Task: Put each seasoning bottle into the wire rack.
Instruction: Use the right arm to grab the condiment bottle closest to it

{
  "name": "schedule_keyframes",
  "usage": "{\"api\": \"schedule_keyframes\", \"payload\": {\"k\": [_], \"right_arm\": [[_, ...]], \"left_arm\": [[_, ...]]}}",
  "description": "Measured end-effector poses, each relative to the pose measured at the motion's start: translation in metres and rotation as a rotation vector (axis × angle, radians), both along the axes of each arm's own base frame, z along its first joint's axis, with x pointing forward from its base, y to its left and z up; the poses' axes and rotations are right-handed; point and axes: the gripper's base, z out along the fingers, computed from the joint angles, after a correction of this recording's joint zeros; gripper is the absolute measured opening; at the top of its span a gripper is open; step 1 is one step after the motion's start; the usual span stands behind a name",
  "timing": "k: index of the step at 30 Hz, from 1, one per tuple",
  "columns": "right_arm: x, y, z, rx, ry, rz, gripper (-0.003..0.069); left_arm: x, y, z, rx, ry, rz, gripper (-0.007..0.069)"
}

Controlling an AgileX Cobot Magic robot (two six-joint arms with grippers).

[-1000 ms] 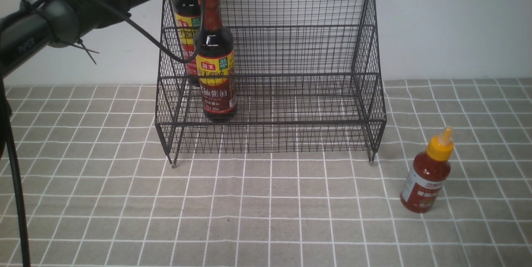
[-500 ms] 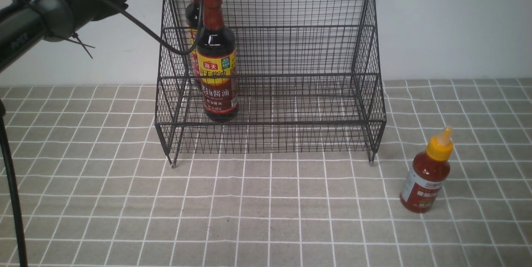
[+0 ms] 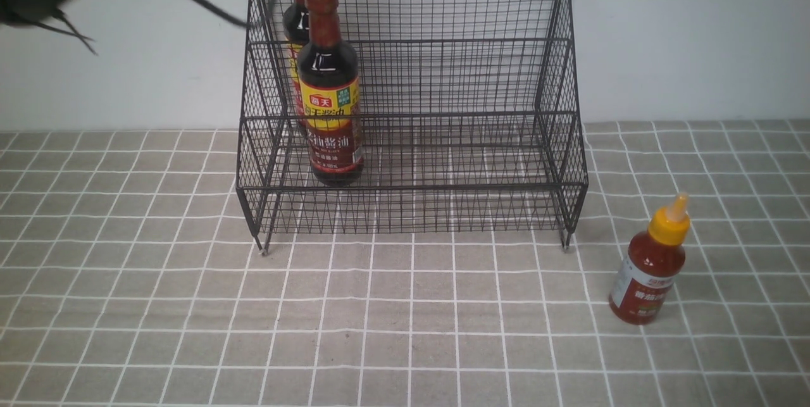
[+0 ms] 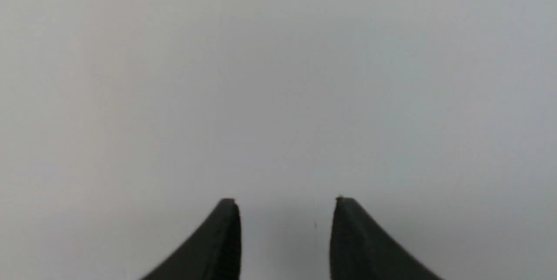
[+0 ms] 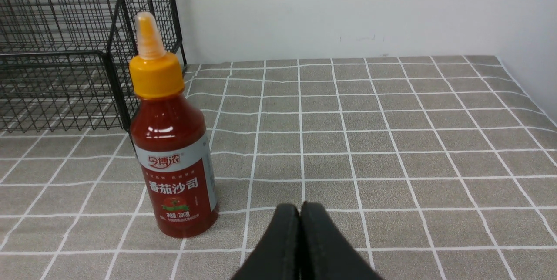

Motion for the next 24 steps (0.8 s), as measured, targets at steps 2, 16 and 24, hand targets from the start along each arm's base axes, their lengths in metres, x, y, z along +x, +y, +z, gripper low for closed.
{"api": "schedule_keyframes", "payload": {"k": [2,16,24], "right_arm": [[0.0,0.0,0.0,0.0,0.0,0.0,-0.0015],[0.0,0.0,0.0,0.0,0.001,0.0,-0.0015],[0.0,0.0,0.0,0.0,0.001,0.0,-0.0015]], "left_arm": [[-0.011,0.001,0.017,0.001,-0.037,-0.001,0.0142],[-0.099,-0.001,0.069,0.273,-0.153,0.018,-0.0006],[-0.14,0.017,0.056,0.296,-0.076,0.122,-0.0006]]}}
